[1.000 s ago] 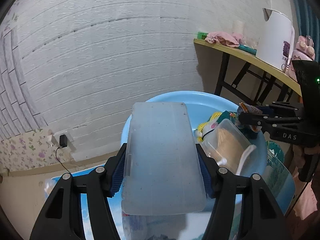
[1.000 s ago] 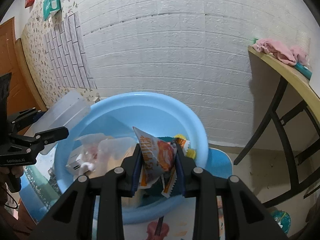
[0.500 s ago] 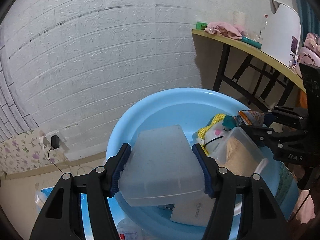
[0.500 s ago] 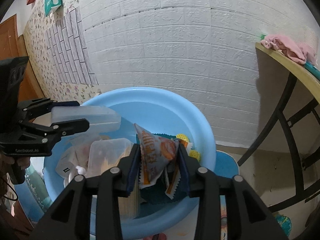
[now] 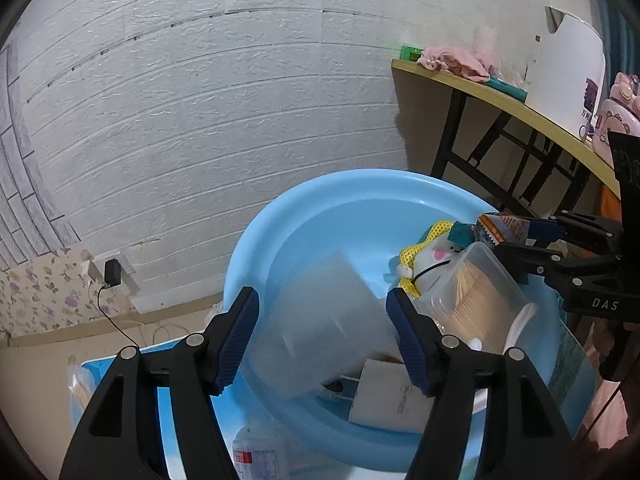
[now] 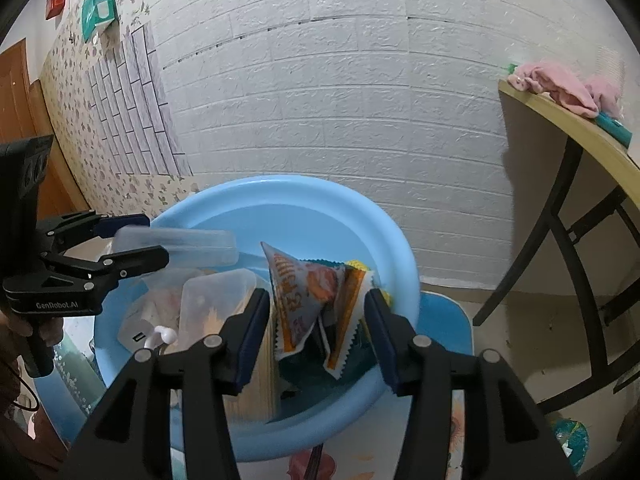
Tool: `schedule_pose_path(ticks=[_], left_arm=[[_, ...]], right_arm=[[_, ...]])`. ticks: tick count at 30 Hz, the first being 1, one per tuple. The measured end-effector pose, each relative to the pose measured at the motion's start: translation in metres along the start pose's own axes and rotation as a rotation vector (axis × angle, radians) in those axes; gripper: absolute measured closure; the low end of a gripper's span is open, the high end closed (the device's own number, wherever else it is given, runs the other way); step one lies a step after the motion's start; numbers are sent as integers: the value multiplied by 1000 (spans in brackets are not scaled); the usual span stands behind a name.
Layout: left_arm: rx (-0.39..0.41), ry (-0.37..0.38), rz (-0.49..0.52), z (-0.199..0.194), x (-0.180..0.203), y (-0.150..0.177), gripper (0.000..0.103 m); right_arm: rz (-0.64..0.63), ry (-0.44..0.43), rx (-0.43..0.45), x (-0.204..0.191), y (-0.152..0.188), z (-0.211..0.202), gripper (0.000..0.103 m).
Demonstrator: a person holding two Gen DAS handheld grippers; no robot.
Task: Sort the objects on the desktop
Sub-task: 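Open the left gripper to drop the box while the right releases the packet into the basin, then move the left gripper to the cotton swab bag while the right approaches the clear bottle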
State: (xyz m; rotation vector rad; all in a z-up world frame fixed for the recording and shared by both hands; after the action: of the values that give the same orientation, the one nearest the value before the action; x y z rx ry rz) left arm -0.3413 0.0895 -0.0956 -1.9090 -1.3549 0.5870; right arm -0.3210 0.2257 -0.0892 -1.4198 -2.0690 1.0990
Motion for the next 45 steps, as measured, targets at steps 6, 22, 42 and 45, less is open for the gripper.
schedule_pose_path(ticks=[6,22,42,45], left_arm=[[6,-5,-13,-11,-4,5,37],[33,-53,-101,-74,-40,46,20],[14,-151,-227,-133,-105,126,5],[5,-157,-226,-136,-110,136,5]], right_arm=[[-7,-10,13,-7,-3,-8,54],[17,-2,48,-34,1,-41,54],[-76,-124,-6,-143,33,-58,54],[-100,-154,-27,-165,43,-57,54]])
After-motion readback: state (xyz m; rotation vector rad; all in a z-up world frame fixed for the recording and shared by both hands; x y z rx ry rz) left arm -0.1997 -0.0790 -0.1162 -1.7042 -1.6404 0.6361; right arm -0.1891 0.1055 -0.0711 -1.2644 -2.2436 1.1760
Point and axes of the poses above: each gripper's, at about its wrist camera, not at the fingertips, and z roughly the way its jaws point, x to its right, y to its underside, the point moved 10 cm from there along z, roughly the way its jaws point, and after that the axes turned 4 degrees about x, right-handed, at the moved point
